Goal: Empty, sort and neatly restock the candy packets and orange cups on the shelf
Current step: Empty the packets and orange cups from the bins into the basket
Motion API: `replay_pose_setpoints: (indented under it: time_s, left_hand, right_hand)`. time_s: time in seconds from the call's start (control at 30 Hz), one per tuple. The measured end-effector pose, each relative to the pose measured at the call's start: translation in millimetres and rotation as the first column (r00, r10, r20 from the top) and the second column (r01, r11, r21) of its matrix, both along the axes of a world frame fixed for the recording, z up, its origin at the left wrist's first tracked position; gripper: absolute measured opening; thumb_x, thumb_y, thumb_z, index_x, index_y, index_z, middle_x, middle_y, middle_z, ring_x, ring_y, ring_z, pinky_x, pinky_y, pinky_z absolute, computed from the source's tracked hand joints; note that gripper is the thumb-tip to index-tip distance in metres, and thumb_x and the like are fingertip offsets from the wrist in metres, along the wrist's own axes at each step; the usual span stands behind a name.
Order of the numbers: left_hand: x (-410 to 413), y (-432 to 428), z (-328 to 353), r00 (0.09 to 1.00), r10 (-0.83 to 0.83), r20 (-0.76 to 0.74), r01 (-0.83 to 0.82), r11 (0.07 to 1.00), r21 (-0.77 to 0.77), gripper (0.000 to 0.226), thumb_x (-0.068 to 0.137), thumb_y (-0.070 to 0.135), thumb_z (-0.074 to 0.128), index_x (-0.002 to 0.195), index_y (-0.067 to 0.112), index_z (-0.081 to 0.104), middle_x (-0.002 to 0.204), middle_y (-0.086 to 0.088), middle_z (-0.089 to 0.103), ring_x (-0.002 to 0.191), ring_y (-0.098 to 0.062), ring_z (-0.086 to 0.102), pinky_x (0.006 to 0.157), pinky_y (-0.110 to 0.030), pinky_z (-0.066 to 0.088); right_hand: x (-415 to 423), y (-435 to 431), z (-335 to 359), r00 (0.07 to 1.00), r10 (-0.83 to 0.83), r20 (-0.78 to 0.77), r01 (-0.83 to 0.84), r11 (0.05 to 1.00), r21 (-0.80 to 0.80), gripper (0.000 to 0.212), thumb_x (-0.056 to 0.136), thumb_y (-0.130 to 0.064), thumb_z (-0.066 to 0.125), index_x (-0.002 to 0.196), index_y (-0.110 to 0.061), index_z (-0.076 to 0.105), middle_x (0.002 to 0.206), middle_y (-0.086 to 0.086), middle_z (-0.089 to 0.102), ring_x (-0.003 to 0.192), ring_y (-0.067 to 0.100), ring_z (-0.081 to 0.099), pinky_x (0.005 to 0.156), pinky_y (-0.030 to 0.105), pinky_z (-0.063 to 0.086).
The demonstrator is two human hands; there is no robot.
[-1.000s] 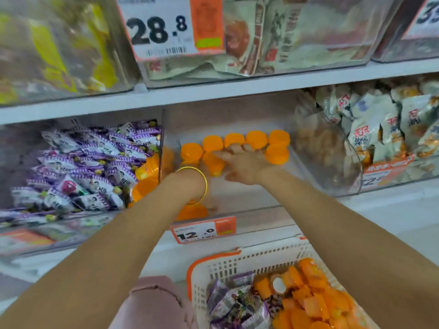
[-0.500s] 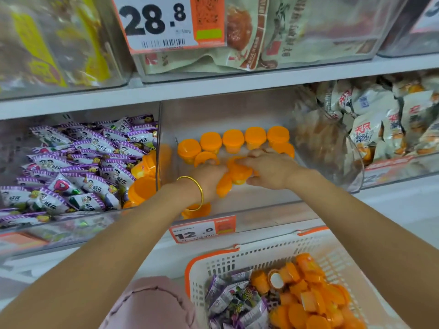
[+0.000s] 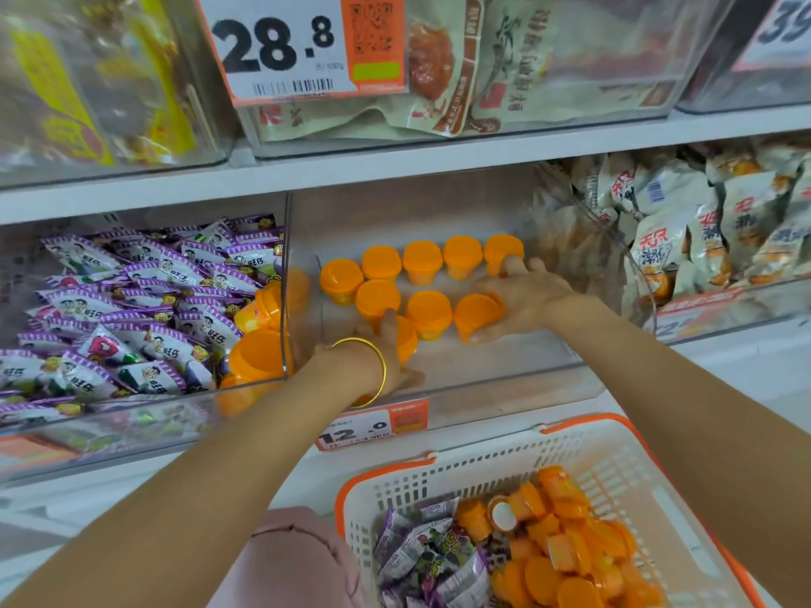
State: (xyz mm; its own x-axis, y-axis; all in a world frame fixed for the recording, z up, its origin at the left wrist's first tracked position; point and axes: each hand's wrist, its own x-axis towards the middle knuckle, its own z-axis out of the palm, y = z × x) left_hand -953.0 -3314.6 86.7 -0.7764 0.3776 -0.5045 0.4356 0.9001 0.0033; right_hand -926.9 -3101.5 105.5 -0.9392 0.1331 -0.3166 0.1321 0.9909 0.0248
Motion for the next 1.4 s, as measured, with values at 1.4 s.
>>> replay_pose_setpoints:
  time_s: [1.4]
  left_hand:
    - [93, 48, 69, 0.996, -0.034, -0.088, 0.091, 0.085, 0.992, 0.057, 0.079, 0.028, 0.071, 0.118, 0.021, 0.031, 0.109, 0.008, 0.046, 0.091, -0.001, 0.052, 0.078, -0.012, 0.042]
  right_hand:
    - [209, -16, 60, 0.681, -0.703, -0.203, 0.13, 0.389, -0.912, 0.06, 0.058, -0.061, 0.077, 0.106, -0.041, 0.046, 0.109, -0.003, 0.053, 0.092, 0.015, 0.058, 0.064, 0.025, 0.05]
